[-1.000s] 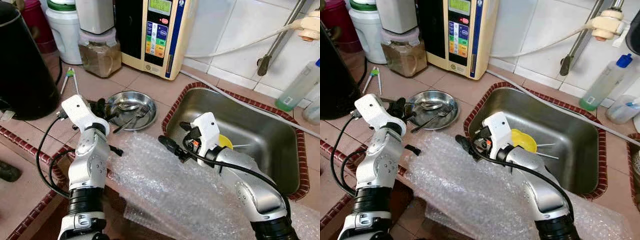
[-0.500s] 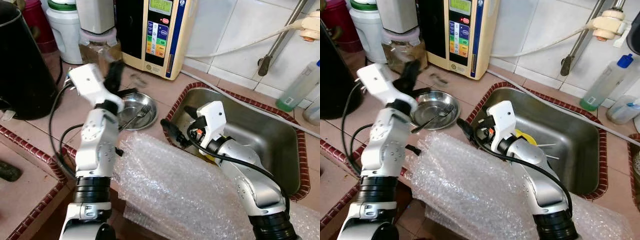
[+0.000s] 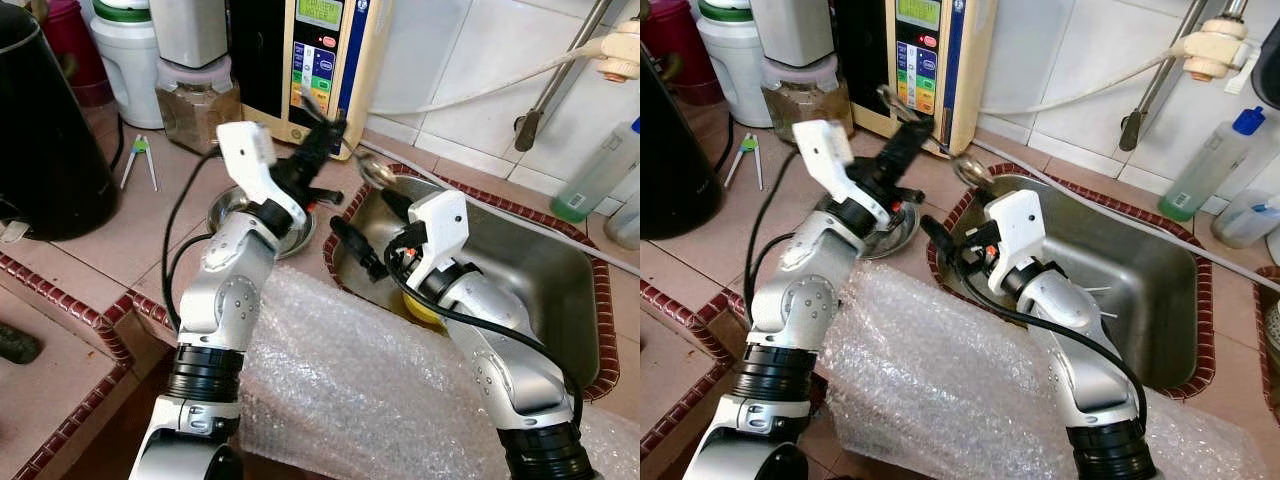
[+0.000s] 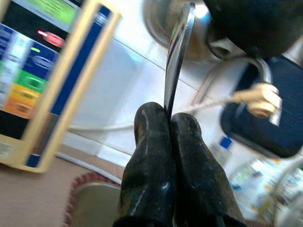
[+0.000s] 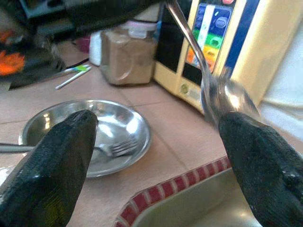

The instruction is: Kitchen organization

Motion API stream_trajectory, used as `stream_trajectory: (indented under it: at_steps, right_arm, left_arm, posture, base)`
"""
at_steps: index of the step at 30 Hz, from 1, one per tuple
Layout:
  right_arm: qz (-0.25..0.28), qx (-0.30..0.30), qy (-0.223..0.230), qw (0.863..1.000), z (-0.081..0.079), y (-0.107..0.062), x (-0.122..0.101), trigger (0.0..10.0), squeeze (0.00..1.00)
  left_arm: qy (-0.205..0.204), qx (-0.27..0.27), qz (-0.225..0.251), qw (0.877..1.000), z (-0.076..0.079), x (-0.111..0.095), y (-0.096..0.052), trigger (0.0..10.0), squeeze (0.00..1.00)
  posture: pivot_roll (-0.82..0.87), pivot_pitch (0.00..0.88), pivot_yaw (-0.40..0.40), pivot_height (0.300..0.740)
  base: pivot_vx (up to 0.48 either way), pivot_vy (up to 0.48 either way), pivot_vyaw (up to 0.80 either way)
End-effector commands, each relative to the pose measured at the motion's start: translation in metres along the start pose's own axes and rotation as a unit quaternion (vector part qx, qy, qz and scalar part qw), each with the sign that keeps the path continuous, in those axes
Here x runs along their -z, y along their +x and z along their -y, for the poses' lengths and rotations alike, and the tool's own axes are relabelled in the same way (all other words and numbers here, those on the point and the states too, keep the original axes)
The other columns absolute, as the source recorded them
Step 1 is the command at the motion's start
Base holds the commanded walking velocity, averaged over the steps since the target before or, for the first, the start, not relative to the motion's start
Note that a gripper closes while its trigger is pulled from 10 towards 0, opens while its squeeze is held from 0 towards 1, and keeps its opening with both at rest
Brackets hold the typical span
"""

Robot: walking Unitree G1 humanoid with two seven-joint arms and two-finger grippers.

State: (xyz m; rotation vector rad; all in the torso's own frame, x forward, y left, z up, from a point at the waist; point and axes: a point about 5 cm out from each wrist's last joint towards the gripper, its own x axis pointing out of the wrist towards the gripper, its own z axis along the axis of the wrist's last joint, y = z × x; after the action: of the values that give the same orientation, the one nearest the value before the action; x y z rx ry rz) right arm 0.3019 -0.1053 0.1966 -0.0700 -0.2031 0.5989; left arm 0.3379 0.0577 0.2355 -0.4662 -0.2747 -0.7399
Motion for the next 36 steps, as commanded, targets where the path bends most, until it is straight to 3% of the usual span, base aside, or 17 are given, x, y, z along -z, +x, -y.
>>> stream_trajectory:
  at_steps: [1, 14, 15, 16, 36]
  right_arm:
    - [0.003, 0.015, -0.018, 1.0, 0.007, 0.001, -0.001, 10.0, 0.0]
    - [0.012, 0.05, -0.088, 0.995, 0.024, 0.018, -0.002, 10.0, 0.0]
    - [0.012, 0.049, -0.089, 0.995, 0.026, 0.021, -0.001, 8.6, 0.0]
    - [0.011, 0.046, -0.088, 0.995, 0.026, 0.022, 0.0, 0.0, 0.0]
    - [0.009, 0.042, -0.085, 0.995, 0.028, 0.024, 0.003, 0.0, 0.0]
  left_arm:
    - [0.0, 0.032, -0.009, 0.999, 0.01, -0.001, 0.005, 0.0, 0.0]
    - [0.0, 0.057, -0.042, 0.997, 0.021, 0.013, 0.0, 0.0, 0.0]
    - [-0.001, 0.06, -0.042, 0.997, 0.022, 0.013, 0.0, 0.0, 0.0]
    - [-0.002, 0.061, -0.043, 0.997, 0.023, 0.013, 0.0, 0.0, 0.0]
    - [-0.003, 0.063, -0.045, 0.997, 0.024, 0.014, 0.0, 0.0, 0.0]
  posture:
    - [-0.01, 0.082, -0.08, 0.74]
    - [0.0, 0.083, -0.081, 0.74]
    - [0.0, 0.083, -0.081, 0.74]
    - [0.01, 0.084, -0.079, 0.74]
    - [0.01, 0.084, -0.081, 0.74]
  base:
    - [0.0, 0.0, 0.0]
    - [0.0, 0.0, 0.0]
    - [0.0, 0.0, 0.0]
    - [0.0, 0.0, 0.0]
    - [0.0, 0.0, 0.0]
